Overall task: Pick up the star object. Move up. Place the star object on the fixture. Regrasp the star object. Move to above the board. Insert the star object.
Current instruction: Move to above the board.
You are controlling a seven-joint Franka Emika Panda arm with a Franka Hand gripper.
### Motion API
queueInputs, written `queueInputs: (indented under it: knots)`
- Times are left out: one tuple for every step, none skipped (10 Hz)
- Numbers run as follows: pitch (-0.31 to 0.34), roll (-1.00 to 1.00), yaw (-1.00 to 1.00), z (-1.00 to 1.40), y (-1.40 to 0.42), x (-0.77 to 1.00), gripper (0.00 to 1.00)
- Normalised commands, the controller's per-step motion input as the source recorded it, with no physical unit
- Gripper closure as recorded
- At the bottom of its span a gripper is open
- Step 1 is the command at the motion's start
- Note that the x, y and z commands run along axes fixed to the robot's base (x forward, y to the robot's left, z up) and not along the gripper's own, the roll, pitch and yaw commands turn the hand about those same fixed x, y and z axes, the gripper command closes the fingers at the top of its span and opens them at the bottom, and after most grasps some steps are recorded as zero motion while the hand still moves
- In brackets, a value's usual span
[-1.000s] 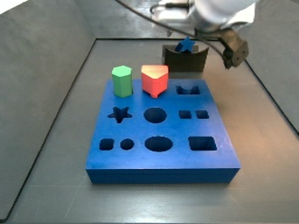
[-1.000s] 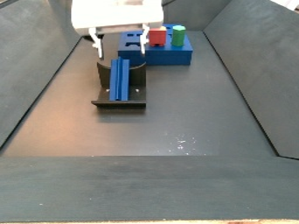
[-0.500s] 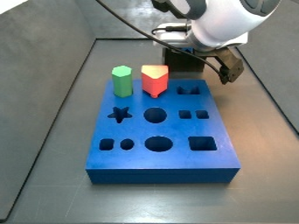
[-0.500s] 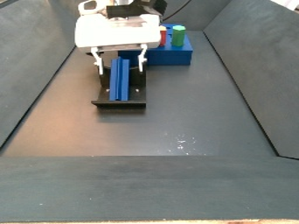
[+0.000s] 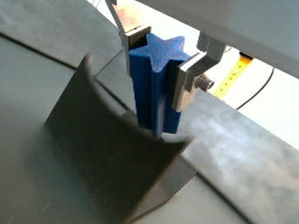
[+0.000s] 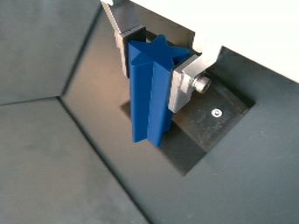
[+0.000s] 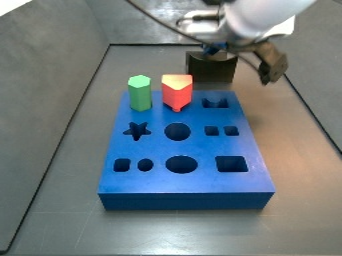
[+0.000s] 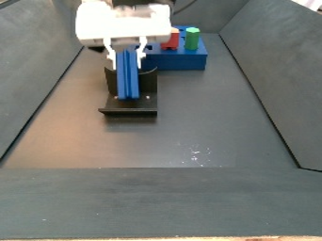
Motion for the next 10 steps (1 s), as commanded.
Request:
queueInputs:
  knots:
    - [-0.034,0.0,-0.03,1.0,-0.06,0.07,1.0]
    - [0.003,-0.01,-0.05,1.0,-0.06,0.06,1.0]
    - [0.017,-0.02,-0.06,1.0,-0.06,0.05,1.0]
    - [0.051,-0.02,-0.06,1.0,-0.05,0.05,1.0]
    - [0.072,-0.03,-0.05,1.0,-0.05,0.04,1.0]
    - [0.104,-0.03,-0.03,1.0,-0.05,0.04,1.0]
    - [0.12,-0.03,-0.01,1.0,-0.05,0.03,1.0]
    - [0.136,-0.04,0.02,1.0,-0.05,0.03,1.0]
    - [0.143,-0.05,0.03,1.0,-0.05,0.03,1.0]
    - [0.157,-0.04,0.06,1.0,-0.05,0.03,1.0]
